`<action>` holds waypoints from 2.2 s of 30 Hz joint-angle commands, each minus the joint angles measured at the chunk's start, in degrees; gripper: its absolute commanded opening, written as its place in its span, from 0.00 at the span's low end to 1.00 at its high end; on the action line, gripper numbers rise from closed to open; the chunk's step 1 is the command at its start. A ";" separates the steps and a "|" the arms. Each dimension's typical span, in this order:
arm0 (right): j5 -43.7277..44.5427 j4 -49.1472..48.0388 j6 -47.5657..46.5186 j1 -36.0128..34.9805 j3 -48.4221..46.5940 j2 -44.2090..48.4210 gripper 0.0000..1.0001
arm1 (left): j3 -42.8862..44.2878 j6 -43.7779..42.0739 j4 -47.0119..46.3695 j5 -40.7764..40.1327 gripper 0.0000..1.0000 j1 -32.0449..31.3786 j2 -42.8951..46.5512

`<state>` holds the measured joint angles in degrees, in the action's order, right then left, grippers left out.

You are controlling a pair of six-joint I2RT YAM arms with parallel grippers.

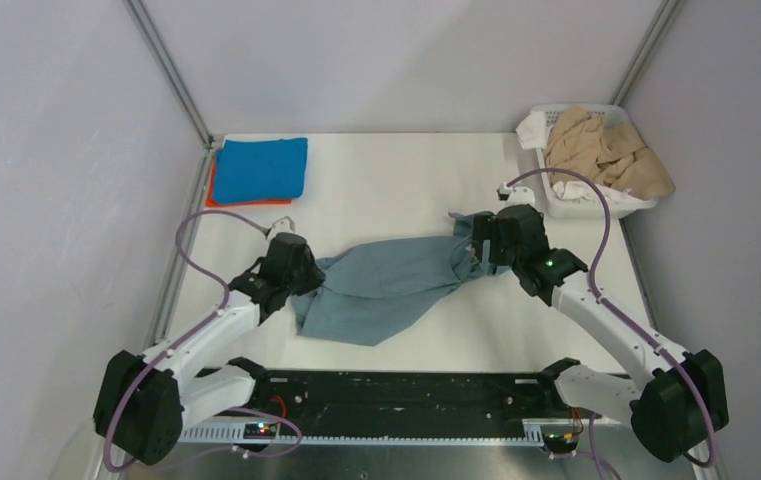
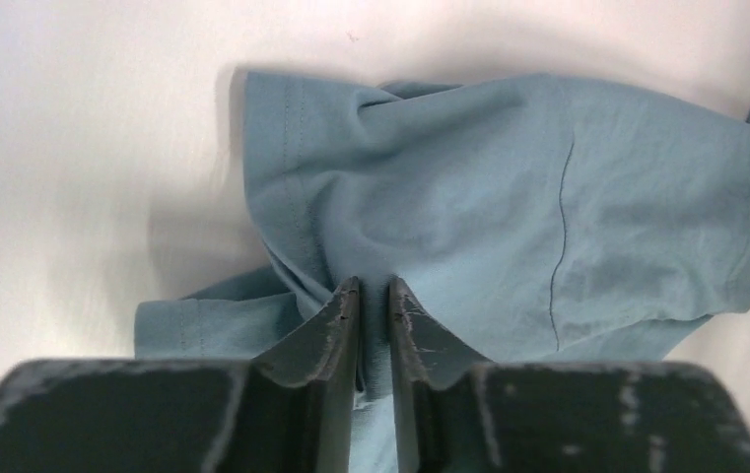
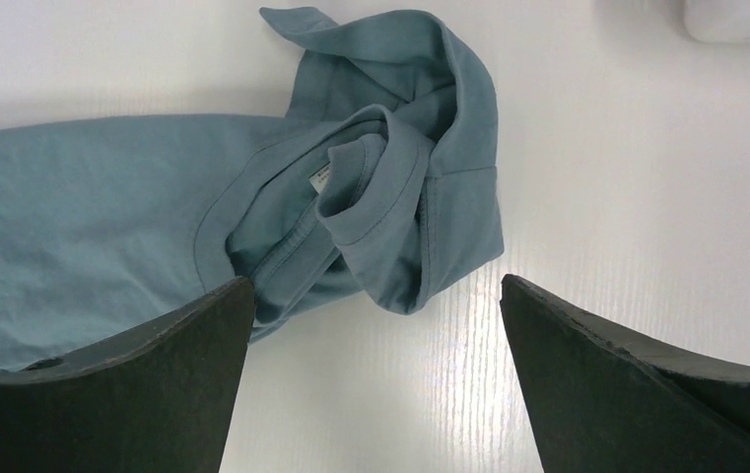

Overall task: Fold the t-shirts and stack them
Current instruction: Flatten out the tshirt

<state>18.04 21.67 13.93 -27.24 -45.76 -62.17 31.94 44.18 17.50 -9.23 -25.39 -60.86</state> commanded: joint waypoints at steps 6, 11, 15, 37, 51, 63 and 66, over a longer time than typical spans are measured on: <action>0.71 -3.45 -0.49 0.21 0.07 -2.42 1.00 | 3.42 -2.27 -1.56 -1.51 0.00 -0.17 1.35; -1.90 -6.91 -2.29 0.69 -0.34 -4.73 1.00 | 4.27 -3.17 -1.66 -1.75 0.00 -0.19 2.86; -2.55 -7.11 -3.11 1.61 -3.00 -10.83 0.99 | 4.05 -3.73 -1.67 -2.66 0.00 -0.20 5.42; 6.91 -7.13 2.88 3.74 -9.20 -4.59 0.00 | 11.33 -6.01 -1.51 -17.12 0.00 -0.19 21.52; -18.00 0.14 -0.62 3.60 -28.38 32.21 0.00 | 34.76 -12.48 -1.58 -5.21 0.00 -0.19 37.04; -31.90 4.95 2.23 5.63 -46.42 28.12 0.00 | 52.43 -16.59 -1.54 -0.30 0.00 -0.19 29.68; -26.50 5.10 1.13 5.98 -47.83 24.15 0.00 | 56.53 -18.75 -1.53 -5.87 0.00 -0.19 23.27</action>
<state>-13.21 26.74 15.57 -21.96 -91.61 -31.92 84.51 30.22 16.91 -7.66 -25.76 -28.88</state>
